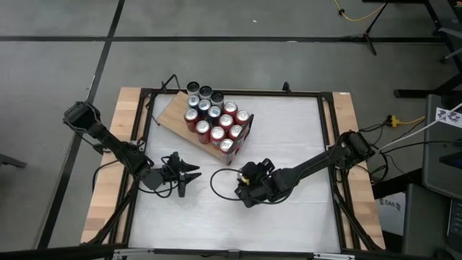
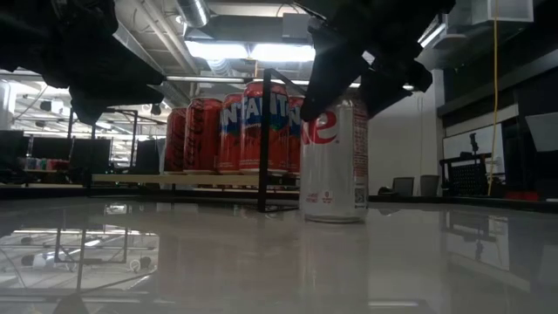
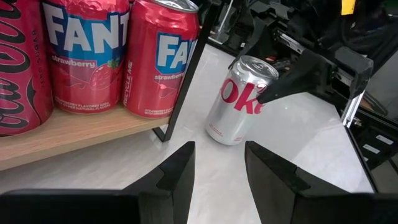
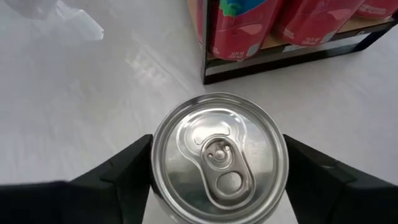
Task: Pick and place cans onto a shelf
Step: Put the right red/silver soda can on the shelf
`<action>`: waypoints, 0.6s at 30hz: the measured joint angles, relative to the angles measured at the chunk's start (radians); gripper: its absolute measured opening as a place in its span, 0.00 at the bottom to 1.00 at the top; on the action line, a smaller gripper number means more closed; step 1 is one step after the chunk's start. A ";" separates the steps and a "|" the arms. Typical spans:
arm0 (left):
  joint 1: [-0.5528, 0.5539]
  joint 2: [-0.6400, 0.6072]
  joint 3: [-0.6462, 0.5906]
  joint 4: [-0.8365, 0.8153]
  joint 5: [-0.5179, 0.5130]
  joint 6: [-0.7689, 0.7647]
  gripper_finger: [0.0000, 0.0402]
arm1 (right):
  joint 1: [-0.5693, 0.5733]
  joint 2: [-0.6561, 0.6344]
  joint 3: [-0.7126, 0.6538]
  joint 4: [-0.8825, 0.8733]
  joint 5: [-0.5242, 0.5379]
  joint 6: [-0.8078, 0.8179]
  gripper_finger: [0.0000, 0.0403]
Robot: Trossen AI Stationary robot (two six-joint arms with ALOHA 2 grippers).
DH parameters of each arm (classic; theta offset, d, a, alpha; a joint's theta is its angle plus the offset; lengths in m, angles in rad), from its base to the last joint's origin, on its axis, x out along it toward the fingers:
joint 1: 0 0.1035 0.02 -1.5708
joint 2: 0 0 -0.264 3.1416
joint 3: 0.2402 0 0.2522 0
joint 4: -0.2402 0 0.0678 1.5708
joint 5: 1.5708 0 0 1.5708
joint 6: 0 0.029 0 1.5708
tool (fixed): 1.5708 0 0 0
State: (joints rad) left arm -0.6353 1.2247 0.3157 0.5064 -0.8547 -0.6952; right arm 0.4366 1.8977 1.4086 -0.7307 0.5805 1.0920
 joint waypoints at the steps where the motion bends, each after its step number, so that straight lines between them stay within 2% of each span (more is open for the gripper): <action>1: 0.000 0.000 0.000 0.000 0.000 0.000 0.34 | 0.001 0.000 0.000 0.002 0.002 0.000 0.69; 4: 0.000 0.000 0.000 0.000 0.000 0.011 0.34 | 0.001 0.001 -0.001 0.023 0.002 -0.051 0.69; 10: 0.000 0.000 0.000 0.002 0.030 0.077 0.34 | -0.008 0.005 -0.003 0.177 -0.065 -0.323 0.74; 18: 0.000 0.000 0.000 0.003 0.061 0.077 0.34 | -0.079 0.007 -0.004 0.364 -0.313 -0.721 0.72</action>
State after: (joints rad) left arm -0.6357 1.2247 0.3157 0.5098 -0.7940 -0.6178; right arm 0.3572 1.9049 1.4042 -0.3664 0.2671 0.3708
